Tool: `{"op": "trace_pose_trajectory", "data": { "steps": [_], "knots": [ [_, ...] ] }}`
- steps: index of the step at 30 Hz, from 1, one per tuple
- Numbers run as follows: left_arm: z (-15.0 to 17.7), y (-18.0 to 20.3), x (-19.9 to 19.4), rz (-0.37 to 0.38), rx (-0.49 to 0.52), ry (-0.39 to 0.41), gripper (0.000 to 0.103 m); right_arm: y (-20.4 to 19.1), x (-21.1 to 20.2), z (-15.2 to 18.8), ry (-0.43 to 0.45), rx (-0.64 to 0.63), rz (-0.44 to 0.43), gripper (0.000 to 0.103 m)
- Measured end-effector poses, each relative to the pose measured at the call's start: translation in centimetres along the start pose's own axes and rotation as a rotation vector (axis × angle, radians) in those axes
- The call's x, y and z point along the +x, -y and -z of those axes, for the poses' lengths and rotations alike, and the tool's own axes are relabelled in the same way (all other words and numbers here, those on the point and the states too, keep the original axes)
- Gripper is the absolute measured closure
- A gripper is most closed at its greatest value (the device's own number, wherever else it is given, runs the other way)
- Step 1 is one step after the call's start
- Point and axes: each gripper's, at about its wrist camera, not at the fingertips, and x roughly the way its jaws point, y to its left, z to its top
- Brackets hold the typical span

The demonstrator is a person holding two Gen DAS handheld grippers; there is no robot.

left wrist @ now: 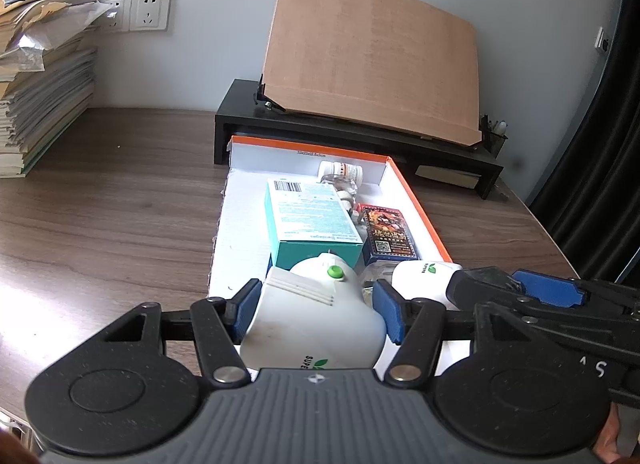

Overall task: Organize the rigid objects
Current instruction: 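Hold the plug unit and black charger above the box with both tools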

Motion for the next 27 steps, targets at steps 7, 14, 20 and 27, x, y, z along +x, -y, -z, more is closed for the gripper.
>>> {"op": "trace_pose_trajectory", "data": {
  "steps": [7, 14, 20, 27],
  "knots": [
    [-0.09, 0.1, 0.19, 0.007, 0.003, -0.001, 0.041, -0.08, 0.02, 0.08, -0.005, -0.006, -0.002, 0.031],
    [-0.13, -0.05, 0.27, 0.008, 0.007, -0.004, 0.041, -0.12, 0.18, 0.03, -0.007, 0.0, 0.002, 0.031],
    [-0.25, -0.22, 0.3, 0.0, 0.002, -0.004, 0.042, -0.26, 0.39, 0.04, -0.008, -0.004, -0.003, 0.031],
    [-0.39, -0.55, 0.34, -0.007, -0.006, -0.004, 0.041, -0.49, 0.71, 0.03, -0.014, -0.008, -0.011, 0.031]
  ]
}}
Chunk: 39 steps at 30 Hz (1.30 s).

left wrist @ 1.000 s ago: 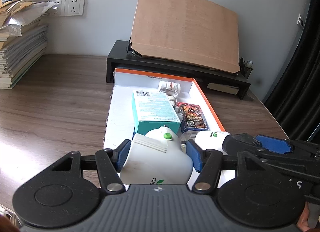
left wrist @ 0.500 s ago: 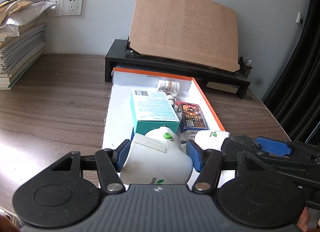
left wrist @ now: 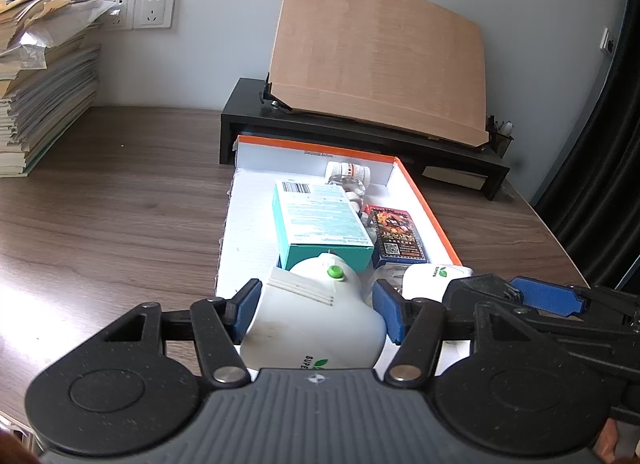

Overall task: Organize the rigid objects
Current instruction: 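Hold the plug unit and black charger above the box with both tools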

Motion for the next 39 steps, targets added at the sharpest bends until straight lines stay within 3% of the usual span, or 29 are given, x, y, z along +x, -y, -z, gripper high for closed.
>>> {"op": "trace_pose_trajectory", "data": {
  "steps": [39],
  "knots": [
    [0.0, -1.3, 1.2, -0.002, -0.028, -0.035, 0.042, -0.8, 1.4, 0.0, -0.042, -0.019, -0.003, 0.031]
  ]
}}
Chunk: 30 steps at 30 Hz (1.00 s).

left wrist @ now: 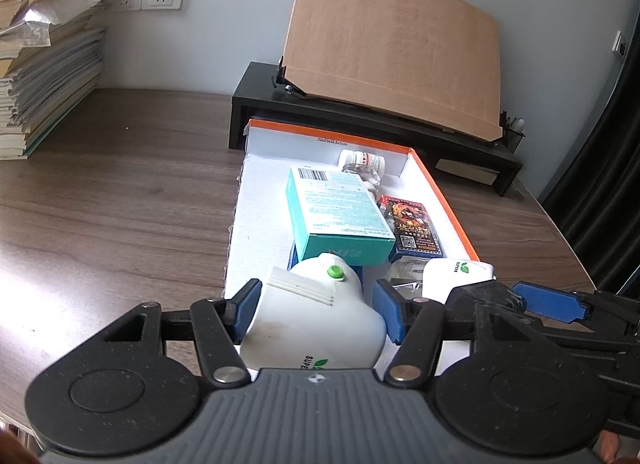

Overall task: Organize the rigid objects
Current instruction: 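Hold the plug unit and black charger above the box with both tools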

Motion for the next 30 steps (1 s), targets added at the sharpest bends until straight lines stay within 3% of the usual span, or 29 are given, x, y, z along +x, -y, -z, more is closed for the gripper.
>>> {"op": "trace_pose_trajectory", "data": {
  "steps": [30],
  "knots": [
    [0.11, -0.13, 0.9, 0.022, 0.01, -0.031, 0.042, 0.22, 1.03, 0.36, -0.035, 0.011, 0.033, 0.031]
  ]
}}
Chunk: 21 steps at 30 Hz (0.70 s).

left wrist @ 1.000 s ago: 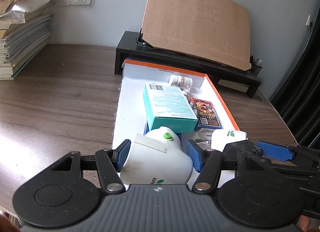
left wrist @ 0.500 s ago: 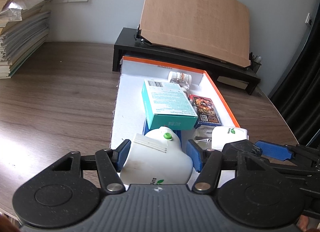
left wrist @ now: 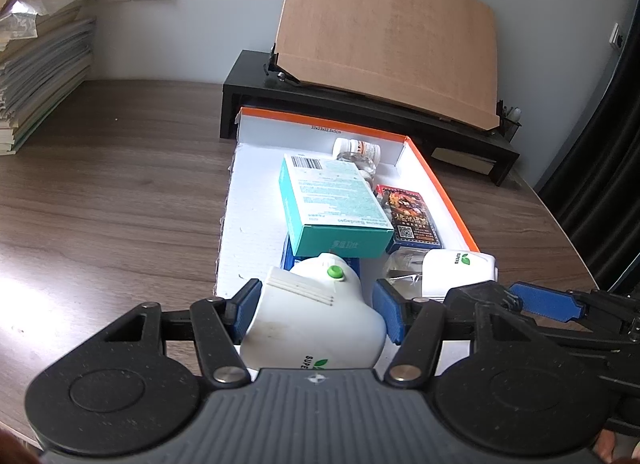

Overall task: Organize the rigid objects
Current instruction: 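Hold the plug unit and black charger above the box with both tools, then open left tool releasing the plug unit while right tool releases the black charger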

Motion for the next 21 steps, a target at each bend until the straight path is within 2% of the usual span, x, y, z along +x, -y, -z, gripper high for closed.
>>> {"op": "trace_pose_trajectory", "data": {
  "steps": [13, 21],
  "knots": [
    [0.3, 0.0, 0.2, 0.0, 0.002, -0.012, 0.042, 0.3, 0.6, 0.5, -0.019, 0.0, 0.019, 0.03],
    [0.6, 0.8, 0.9, 0.019, 0.018, -0.029, 0.042, 1.8, -1.0, 0.4, 0.031, 0.04, 0.048, 0.029]
  ]
}}
